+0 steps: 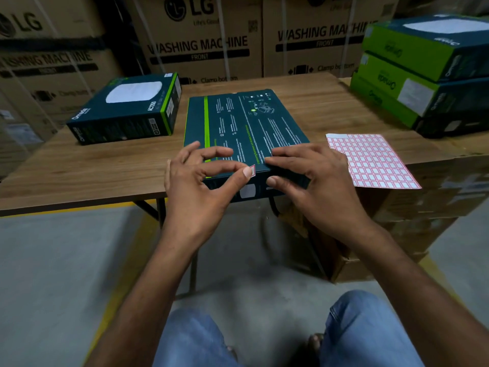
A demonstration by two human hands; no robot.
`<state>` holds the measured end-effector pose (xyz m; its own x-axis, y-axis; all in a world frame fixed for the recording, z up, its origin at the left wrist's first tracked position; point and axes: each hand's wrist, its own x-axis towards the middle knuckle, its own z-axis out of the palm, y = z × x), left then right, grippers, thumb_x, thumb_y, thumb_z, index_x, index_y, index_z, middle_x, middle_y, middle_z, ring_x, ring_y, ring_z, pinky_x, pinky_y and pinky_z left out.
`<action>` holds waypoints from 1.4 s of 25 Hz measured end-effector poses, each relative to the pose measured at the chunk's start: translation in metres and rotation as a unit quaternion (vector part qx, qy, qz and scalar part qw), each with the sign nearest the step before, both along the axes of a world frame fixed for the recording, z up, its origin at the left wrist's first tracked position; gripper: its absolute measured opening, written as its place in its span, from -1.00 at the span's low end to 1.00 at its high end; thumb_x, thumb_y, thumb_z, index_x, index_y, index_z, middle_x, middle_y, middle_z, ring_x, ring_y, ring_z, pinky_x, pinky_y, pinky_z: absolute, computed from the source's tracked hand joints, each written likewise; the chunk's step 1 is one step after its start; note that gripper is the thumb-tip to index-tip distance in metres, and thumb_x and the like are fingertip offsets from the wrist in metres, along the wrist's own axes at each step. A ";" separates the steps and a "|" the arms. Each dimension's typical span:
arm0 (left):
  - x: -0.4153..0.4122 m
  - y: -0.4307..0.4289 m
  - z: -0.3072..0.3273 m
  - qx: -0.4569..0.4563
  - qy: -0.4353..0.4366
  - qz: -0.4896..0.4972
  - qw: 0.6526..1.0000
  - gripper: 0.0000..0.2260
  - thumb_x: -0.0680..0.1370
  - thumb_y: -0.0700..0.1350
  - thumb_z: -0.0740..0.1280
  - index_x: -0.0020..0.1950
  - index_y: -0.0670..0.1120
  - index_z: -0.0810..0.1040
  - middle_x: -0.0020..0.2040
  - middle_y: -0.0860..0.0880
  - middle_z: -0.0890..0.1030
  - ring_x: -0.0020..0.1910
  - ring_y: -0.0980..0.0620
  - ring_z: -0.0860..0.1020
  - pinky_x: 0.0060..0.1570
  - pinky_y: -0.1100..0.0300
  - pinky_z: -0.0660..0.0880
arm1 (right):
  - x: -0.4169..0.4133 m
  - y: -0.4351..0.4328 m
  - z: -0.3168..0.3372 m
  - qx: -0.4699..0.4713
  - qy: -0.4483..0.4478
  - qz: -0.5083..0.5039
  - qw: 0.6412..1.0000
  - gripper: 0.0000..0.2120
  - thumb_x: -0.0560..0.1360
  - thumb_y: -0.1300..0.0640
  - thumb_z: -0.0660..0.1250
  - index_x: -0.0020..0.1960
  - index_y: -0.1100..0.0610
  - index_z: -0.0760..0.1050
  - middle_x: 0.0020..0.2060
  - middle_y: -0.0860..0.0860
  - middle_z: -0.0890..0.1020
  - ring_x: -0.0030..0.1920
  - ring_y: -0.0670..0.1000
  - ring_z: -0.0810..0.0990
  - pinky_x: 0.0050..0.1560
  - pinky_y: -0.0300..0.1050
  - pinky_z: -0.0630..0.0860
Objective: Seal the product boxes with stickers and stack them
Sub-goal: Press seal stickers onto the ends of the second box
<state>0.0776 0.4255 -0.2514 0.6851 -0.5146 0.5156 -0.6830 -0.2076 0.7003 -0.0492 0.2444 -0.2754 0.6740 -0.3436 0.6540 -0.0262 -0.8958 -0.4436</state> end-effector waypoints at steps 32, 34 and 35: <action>-0.013 -0.012 -0.015 0.028 -0.132 0.077 0.988 -0.90 0.55 0.17 0.48 -0.07 0.19 0.67 -0.01 0.25 0.67 0.19 0.10 0.56 0.32 -0.27 0.32 | 0.013 -0.015 -0.024 0.080 -0.079 0.043 0.993 -0.71 0.49 -0.08 0.54 0.20 -0.12 0.71 0.21 -0.24 0.67 0.27 -0.04 0.57 0.34 0.23 0.42; -0.016 -0.012 -0.017 0.025 -0.133 0.079 0.988 -0.91 0.56 0.16 0.47 -0.06 0.19 0.66 0.01 0.23 0.67 0.20 0.08 0.57 0.33 -0.30 0.32 | 0.013 -0.014 -0.023 0.078 -0.082 0.041 0.993 -0.71 0.49 -0.08 0.53 0.20 -0.11 0.71 0.20 -0.23 0.67 0.26 -0.05 0.57 0.33 0.22 0.42; -0.016 -0.012 -0.019 0.023 -0.133 0.078 0.988 -0.91 0.56 0.16 0.47 -0.04 0.18 0.66 0.02 0.23 0.67 0.20 0.06 0.57 0.34 -0.31 0.32 | 0.013 -0.014 -0.022 0.078 -0.083 0.041 0.993 -0.71 0.48 -0.08 0.53 0.20 -0.10 0.71 0.20 -0.23 0.68 0.25 -0.05 0.57 0.33 0.20 0.42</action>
